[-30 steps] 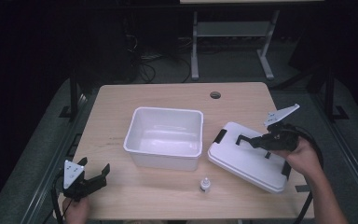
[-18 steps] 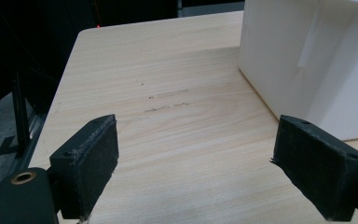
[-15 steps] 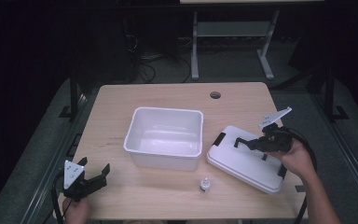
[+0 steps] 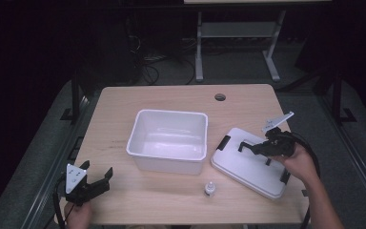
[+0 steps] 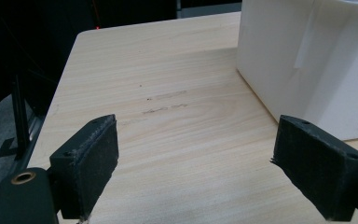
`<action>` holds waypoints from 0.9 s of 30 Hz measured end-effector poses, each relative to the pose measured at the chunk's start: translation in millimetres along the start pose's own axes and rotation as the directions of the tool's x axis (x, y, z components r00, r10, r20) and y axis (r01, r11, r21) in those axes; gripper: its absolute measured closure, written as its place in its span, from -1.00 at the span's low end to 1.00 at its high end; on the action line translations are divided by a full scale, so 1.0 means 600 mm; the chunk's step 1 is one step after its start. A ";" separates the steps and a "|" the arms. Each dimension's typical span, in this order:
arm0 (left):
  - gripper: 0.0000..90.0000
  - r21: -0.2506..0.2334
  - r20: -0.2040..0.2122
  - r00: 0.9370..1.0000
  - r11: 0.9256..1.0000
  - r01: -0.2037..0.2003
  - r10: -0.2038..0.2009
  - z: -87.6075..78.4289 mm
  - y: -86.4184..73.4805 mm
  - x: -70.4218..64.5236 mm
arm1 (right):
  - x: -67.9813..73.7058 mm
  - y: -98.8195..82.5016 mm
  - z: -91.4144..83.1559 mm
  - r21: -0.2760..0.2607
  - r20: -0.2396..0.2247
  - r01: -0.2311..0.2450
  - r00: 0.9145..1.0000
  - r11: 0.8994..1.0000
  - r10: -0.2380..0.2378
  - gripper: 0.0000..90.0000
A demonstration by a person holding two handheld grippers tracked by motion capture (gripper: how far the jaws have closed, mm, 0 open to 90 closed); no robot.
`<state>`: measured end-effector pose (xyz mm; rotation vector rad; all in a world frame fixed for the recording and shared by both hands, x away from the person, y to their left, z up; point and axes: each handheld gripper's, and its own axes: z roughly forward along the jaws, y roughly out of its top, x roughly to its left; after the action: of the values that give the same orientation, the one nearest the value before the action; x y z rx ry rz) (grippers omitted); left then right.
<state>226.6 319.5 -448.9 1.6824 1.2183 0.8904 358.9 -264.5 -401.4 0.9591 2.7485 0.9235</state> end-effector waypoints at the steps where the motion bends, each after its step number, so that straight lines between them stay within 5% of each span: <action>1: -0.71 0.000 0.000 1.000 1.000 0.000 0.000 0.000 0.000 0.000 | 0.001 0.000 0.001 0.005 0.000 0.003 1.000 1.000 -0.003 0.86; 14: -0.71 0.003 0.005 1.000 1.000 -0.010 0.010 0.001 0.001 -0.003 | 0.017 -0.005 -0.007 -0.012 -0.008 0.006 1.000 1.000 -0.006 0.74; 27: -0.71 -0.002 0.010 1.000 1.000 -0.011 0.011 -0.001 0.002 -0.007 | 0.057 -0.009 -0.028 -0.040 -0.015 0.038 0.999 0.998 -0.039 0.43</action>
<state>225.5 315.6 -448.0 1.6919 1.2020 0.8887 324.2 -256.1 -386.9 0.8932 2.7403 0.9806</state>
